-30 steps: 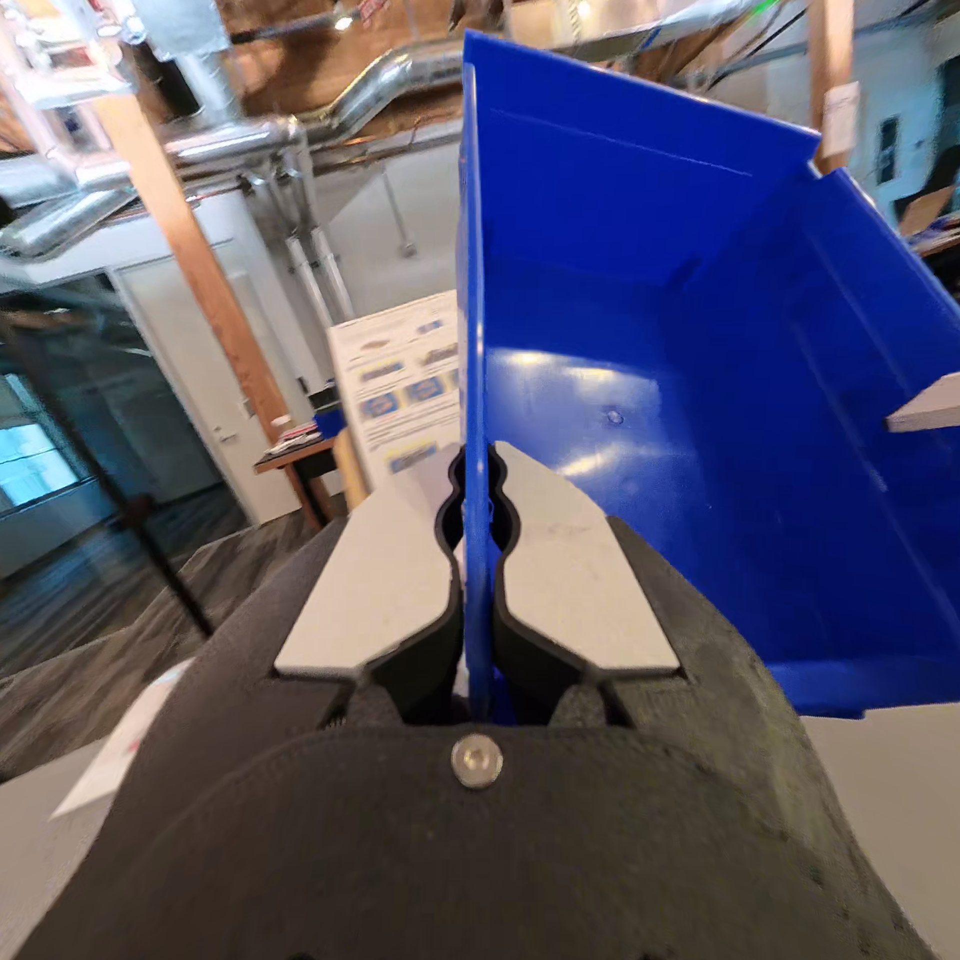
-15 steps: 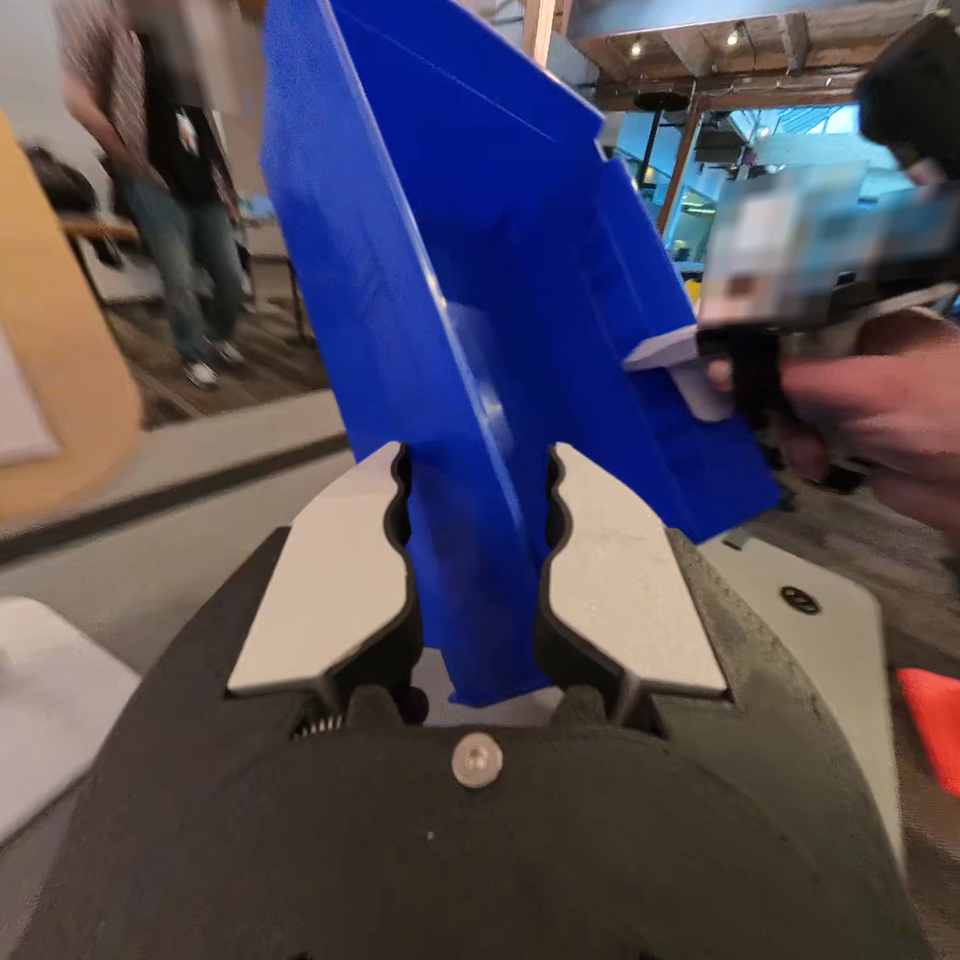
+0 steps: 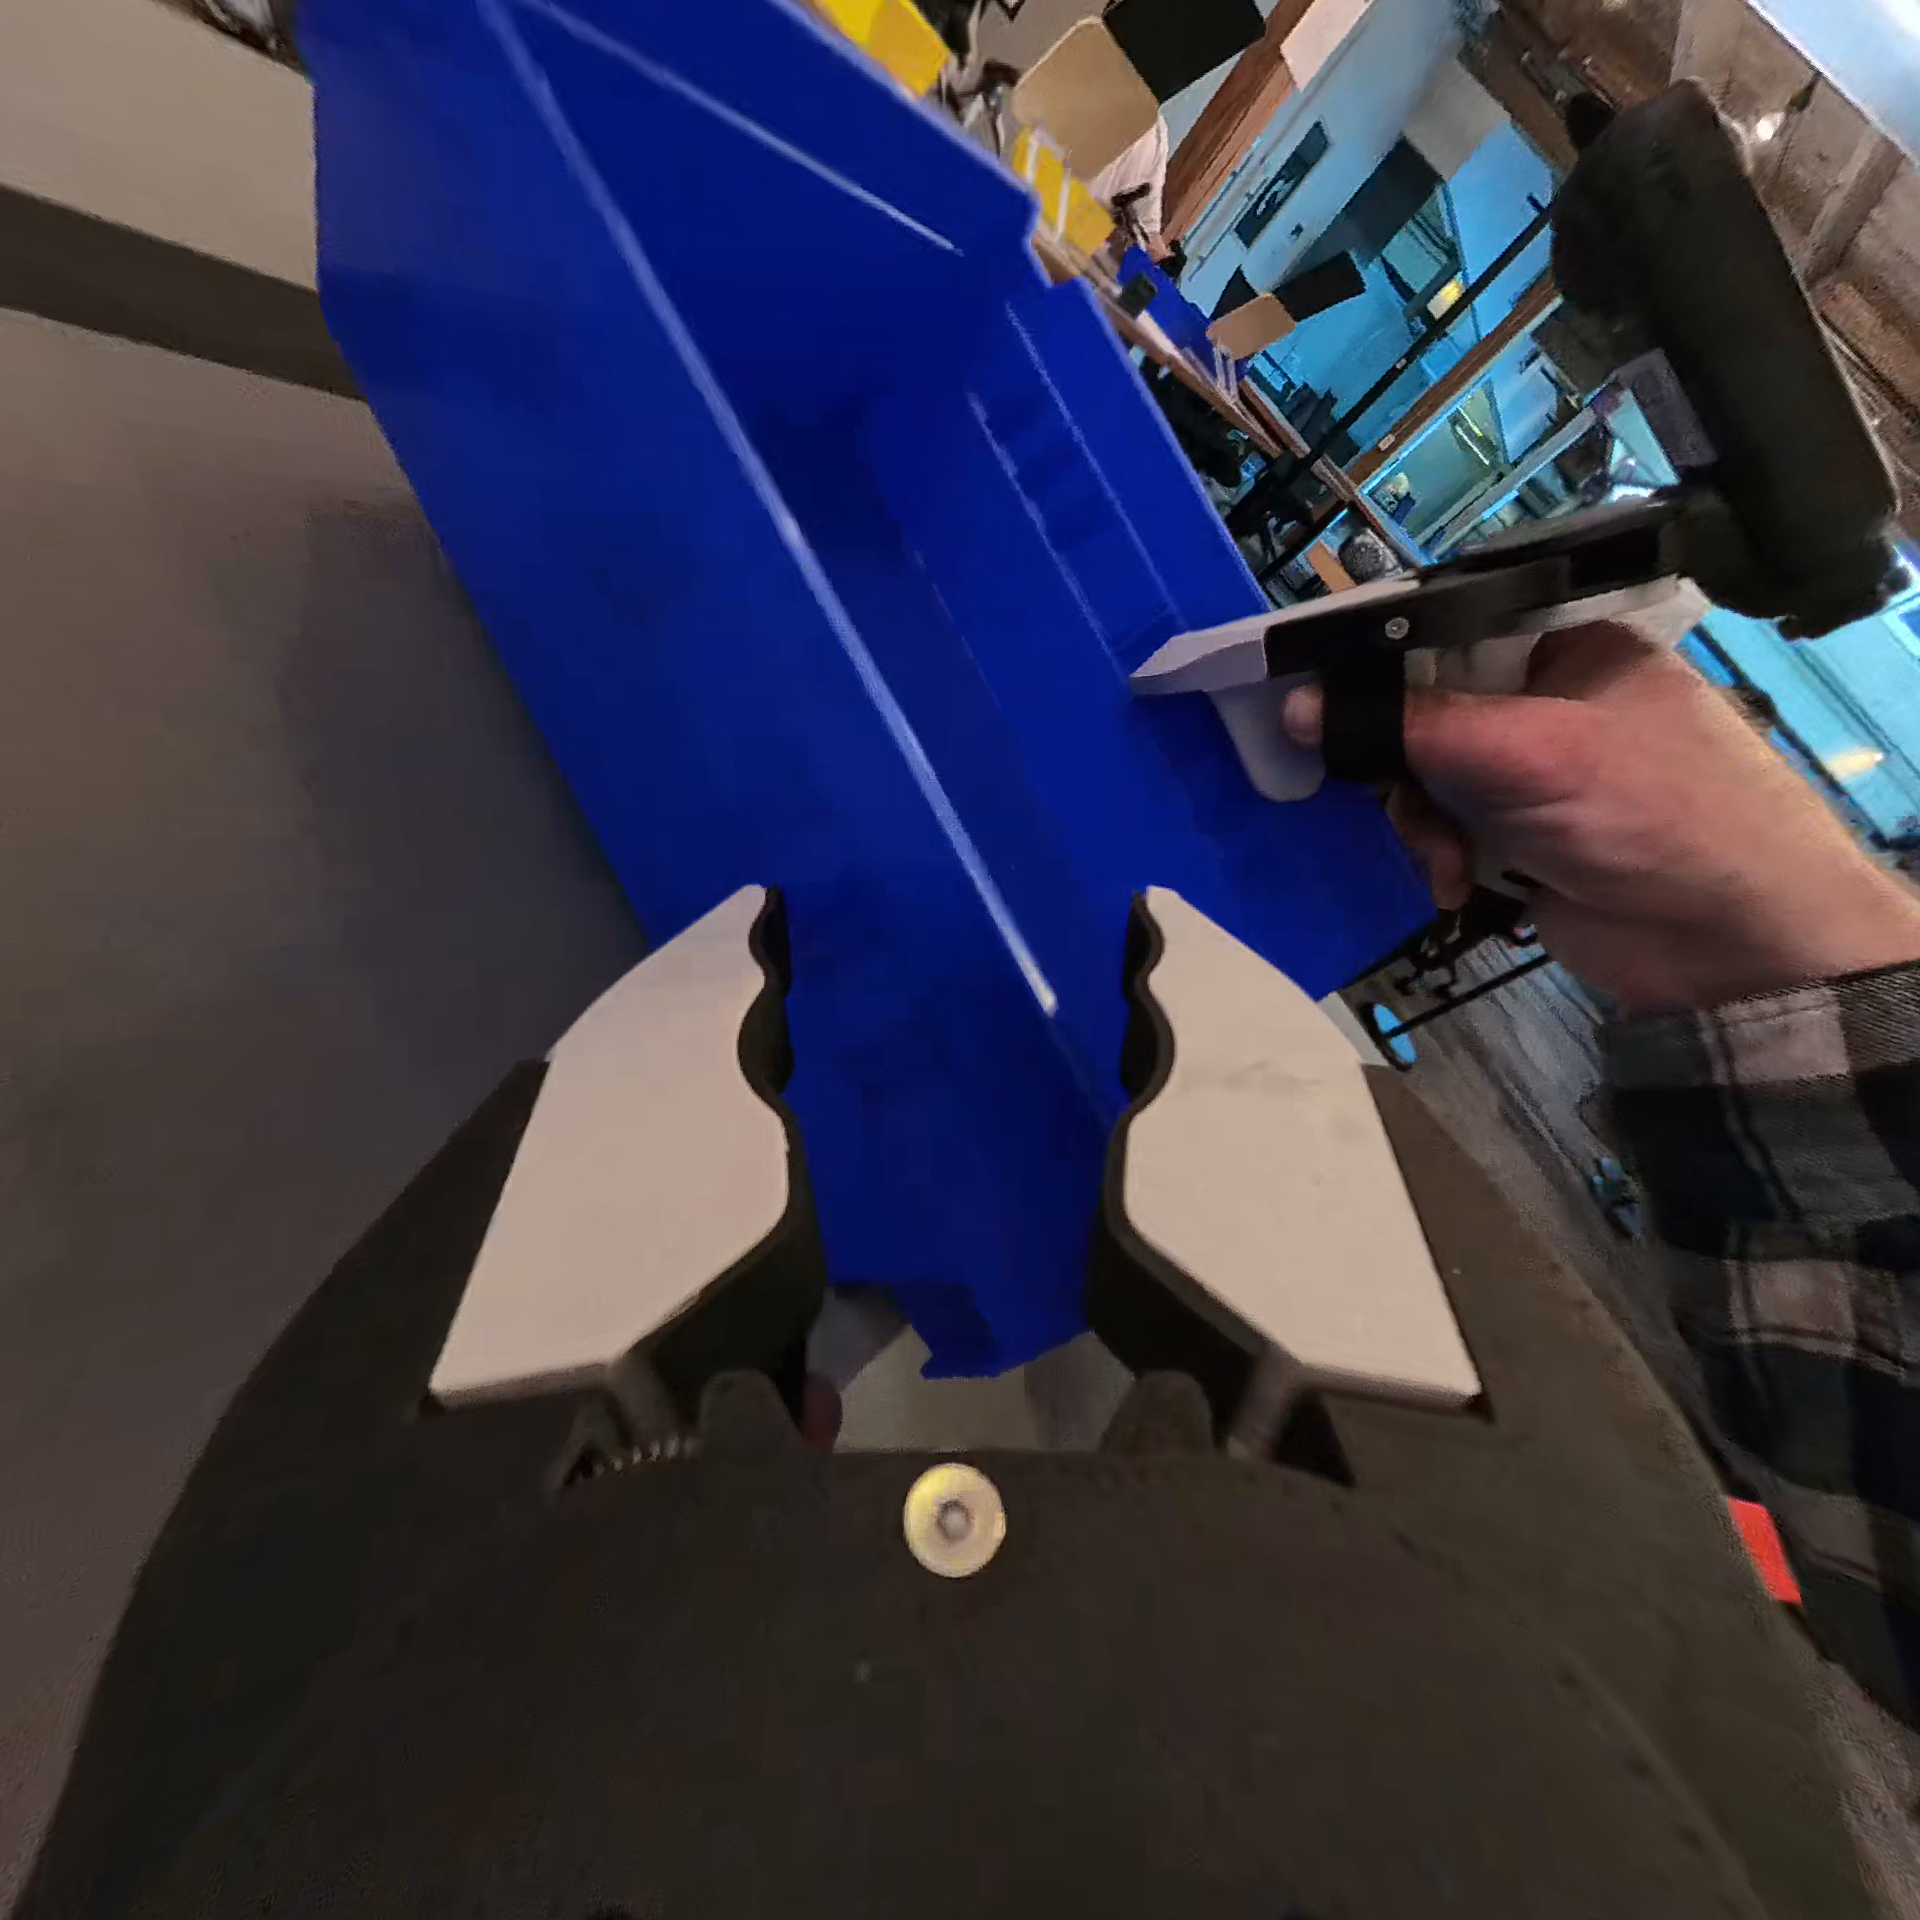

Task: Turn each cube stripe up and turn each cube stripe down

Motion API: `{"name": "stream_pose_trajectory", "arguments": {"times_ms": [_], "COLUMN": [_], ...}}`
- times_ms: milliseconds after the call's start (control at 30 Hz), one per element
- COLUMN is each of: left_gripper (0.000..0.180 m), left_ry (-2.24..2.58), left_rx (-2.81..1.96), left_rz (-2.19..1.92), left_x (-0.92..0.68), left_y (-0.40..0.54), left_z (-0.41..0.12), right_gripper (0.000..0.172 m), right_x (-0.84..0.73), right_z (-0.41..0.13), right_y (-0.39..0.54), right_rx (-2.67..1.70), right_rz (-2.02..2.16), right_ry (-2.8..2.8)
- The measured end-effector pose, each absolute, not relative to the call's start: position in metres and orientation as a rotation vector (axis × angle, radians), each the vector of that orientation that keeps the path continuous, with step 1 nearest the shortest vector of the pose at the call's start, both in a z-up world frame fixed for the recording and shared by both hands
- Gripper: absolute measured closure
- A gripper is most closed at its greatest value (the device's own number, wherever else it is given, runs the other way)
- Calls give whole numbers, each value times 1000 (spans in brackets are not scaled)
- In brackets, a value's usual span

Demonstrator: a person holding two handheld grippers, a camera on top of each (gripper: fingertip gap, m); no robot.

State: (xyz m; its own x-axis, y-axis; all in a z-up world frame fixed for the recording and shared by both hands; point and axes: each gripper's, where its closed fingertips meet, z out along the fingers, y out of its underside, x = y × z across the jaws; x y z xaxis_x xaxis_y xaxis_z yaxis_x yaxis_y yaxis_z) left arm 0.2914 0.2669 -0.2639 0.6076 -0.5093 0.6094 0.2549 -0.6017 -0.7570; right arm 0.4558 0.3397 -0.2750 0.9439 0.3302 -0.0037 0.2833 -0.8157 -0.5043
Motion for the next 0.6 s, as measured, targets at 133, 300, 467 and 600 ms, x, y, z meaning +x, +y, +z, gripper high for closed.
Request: {"name": "stream_pose_trajectory", "arguments": {"times_ms": [133,300,467,600], "left_gripper": [115,113,108,108], "left_ry": [112,105,172,278], "left_rx": [-1952,-1940,-1873,-1713], "left_rz": [-1135,-1197,-1377,-1428], "left_x": [293,298,287,266], "left_y": [290,302,274,221], "left_z": [-267,-266,-254,-221], "right_gripper": [167,161,125,124], "right_x": [459,464,473,454], "right_z": [-294,-295,-259,-172], "right_y": [361,378,375,337], "right_rx": [-2685,-2704,-2532,-2122], "right_rz": [132,127,116,89], "right_ry": [-449,-469,-391,-415]}}
